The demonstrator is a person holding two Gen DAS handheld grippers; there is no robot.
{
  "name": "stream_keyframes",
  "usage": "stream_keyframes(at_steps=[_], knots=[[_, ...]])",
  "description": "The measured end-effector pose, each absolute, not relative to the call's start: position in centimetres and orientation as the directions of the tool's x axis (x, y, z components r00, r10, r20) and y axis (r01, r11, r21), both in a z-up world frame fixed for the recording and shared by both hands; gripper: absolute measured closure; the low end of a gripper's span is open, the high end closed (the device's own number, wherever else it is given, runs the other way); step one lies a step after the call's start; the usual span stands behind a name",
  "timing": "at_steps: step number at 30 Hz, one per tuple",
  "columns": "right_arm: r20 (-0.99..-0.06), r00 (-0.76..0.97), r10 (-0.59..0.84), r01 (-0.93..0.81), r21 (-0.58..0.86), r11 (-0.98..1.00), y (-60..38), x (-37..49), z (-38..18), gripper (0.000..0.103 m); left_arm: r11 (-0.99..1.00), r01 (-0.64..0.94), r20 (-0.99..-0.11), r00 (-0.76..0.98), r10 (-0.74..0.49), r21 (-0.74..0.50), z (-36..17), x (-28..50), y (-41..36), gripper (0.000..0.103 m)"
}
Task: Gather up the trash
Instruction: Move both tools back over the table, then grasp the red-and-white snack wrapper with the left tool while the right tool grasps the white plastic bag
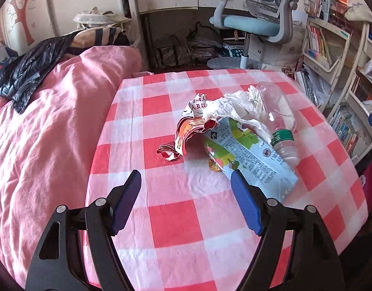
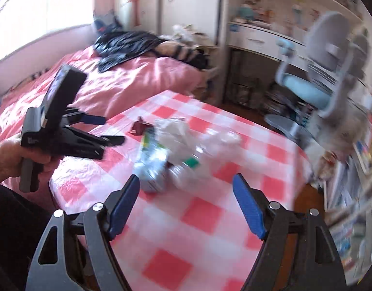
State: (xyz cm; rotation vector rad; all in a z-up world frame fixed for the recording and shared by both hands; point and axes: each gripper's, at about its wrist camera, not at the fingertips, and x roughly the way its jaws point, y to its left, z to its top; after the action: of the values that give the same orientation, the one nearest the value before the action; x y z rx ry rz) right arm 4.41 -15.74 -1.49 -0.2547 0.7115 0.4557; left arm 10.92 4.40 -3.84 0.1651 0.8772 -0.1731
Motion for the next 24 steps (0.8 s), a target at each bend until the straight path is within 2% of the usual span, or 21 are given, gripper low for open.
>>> stream_keyframes(at_steps=[2, 4, 5, 7, 9, 11, 12, 13, 14, 15, 16, 17, 24], knots=[[-0.695, 0.647, 0.313, -0.507, -0.086, 0.858, -13.3, 6.2, -2.6, 0.027, 0.969, 0.225, -0.778, 0.625, -0.066, 0.098, -5.1, 12.4, 4.1, 0.03], [-0.706, 0.629, 0.325, -0.517, -0.067, 0.853, -11.7, 8.2, -3.7, 0.029, 0.976, 0.205, -0.781, 0.62, -0.073, 0.072, -5.8, 14.1, 4.4, 0.031], [-0.71, 0.622, 0.329, -0.518, -0.059, 0.853, -11.2, 9.0, -4.0, 0.032, 0.98, 0.193, -0.781, 0.619, -0.081, 0.051, -6.1, 14.6, 4.6, 0.034], [-0.721, 0.602, 0.342, -0.522, -0.031, 0.853, -10.6, 10.5, -5.0, 0.044, 0.983, 0.185, -0.779, 0.617, -0.114, 0.003, -6.6, 15.9, 4.8, 0.04], [-0.724, 0.599, 0.343, -0.514, -0.02, 0.857, -10.3, 11.6, -5.6, 0.049, 0.983, 0.183, -0.78, 0.613, -0.128, -0.018, -7.0, 17.1, 5.0, 0.055], [-0.73, 0.586, 0.352, -0.498, 0.018, 0.867, -10.4, 13.1, -6.3, 0.054, 0.983, 0.18, -0.782, 0.607, -0.143, -0.04, -7.5, 18.1, 5.1, 0.062], [-0.73, 0.579, 0.363, -0.488, 0.047, 0.872, -10.6, 13.7, -6.5, 0.057, 0.982, 0.184, -0.782, 0.603, -0.155, -0.053, -7.6, 18.5, 5.0, 0.07], [-0.731, 0.571, 0.374, -0.478, 0.075, 0.875, -10.9, 14.4, -6.8, 0.067, 0.98, 0.188, -0.781, 0.603, -0.163, -0.06, -7.7, 18.7, 5.0, 0.076], [-0.734, 0.559, 0.386, -0.469, 0.103, 0.877, -11.1, 15.0, -7.0, 0.075, 0.979, 0.196, -0.78, 0.603, -0.17, -0.062, -7.7, 19.0, 4.8, 0.086], [-0.73, 0.549, 0.406, -0.464, 0.138, 0.875, -11.5, 15.4, -7.2, 0.091, 0.978, 0.201, -0.777, 0.605, -0.172, -0.06, -7.6, 19.0, 4.7, 0.093], [-0.725, 0.545, 0.422, -0.454, 0.168, 0.875, -11.8, 15.7, -7.2, 0.1, 0.978, 0.2, -0.769, 0.617, -0.166, -0.051, -7.3, 19.0, 4.7, 0.097], [-0.713, 0.549, 0.436, -0.448, 0.19, 0.874, -12.1, 15.8, -7.0, 0.1, 0.98, 0.194, -0.76, 0.629, -0.165, -0.052, -6.9, 19.0, 4.8, 0.1], [-0.516, 0.609, 0.602, -0.417, 0.436, 0.797, -16.2, 14.7, -2.7, 0.1, 0.979, 0.138, -0.653, 0.73, -0.202, -0.149, -1.8, 16.3, 7.2, 0.101]])
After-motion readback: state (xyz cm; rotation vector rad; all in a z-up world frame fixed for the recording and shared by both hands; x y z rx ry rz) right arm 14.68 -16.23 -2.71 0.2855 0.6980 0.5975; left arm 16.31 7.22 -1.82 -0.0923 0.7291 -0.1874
